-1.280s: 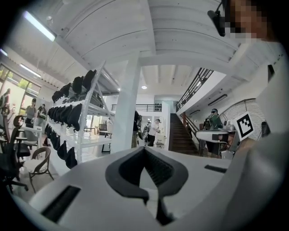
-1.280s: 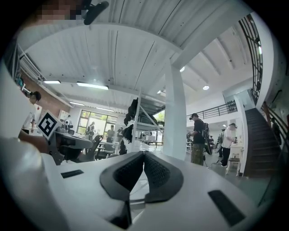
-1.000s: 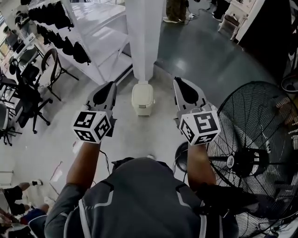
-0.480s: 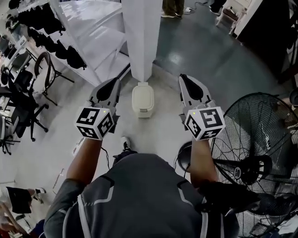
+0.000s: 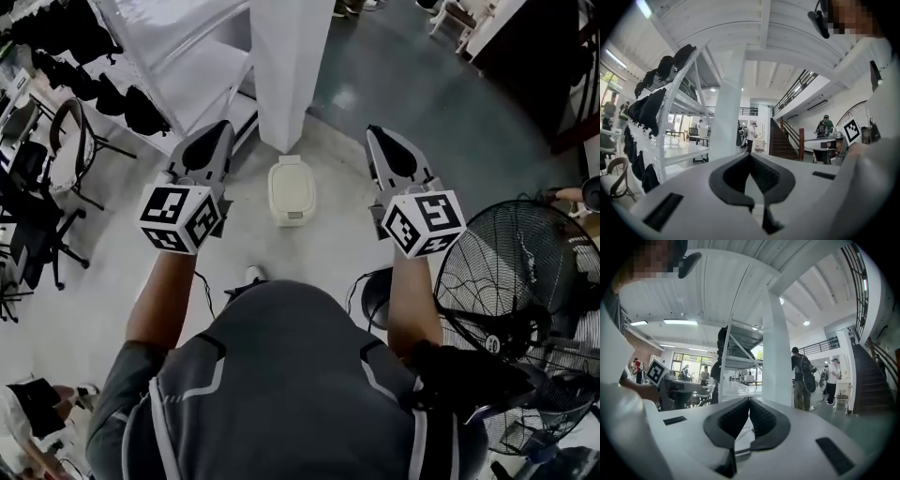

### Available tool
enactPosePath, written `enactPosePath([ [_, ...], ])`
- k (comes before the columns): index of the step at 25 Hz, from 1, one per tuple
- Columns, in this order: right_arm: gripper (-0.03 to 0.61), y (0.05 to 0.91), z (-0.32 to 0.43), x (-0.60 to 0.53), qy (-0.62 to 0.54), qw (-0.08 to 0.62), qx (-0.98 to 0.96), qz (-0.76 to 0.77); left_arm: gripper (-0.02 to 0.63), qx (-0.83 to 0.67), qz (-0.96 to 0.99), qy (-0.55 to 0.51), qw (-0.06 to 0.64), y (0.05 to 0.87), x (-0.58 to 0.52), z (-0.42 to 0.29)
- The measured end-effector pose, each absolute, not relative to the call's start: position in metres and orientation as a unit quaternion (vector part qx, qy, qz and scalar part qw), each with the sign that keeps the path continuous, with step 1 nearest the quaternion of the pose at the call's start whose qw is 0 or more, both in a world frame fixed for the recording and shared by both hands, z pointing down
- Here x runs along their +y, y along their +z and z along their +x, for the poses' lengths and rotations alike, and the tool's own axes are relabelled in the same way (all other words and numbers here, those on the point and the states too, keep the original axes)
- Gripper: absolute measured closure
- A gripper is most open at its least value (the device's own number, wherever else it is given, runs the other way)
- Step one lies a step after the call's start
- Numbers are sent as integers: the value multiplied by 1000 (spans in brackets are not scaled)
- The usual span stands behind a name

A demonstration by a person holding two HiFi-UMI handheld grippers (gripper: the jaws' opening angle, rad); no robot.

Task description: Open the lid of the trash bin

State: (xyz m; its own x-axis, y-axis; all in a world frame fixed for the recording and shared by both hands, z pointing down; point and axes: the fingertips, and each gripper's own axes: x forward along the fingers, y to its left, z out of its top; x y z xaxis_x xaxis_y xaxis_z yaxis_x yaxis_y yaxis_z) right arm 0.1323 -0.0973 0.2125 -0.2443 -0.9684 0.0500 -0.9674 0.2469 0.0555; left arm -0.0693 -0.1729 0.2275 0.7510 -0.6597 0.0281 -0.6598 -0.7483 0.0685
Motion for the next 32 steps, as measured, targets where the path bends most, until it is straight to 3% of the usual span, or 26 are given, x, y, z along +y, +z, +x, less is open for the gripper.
enactPosePath([
  [12,552,270,125,-168,17,95,-770,631,606,-333,939,33,81,285,-241,-87],
  [28,551,499,171,-229,156,164,-811,540,606,-396,889,163,159,479,-242,-34],
  [32,551,551,166,-228,232,167,-808,515,606,-416,865,193,206,533,-236,-35],
])
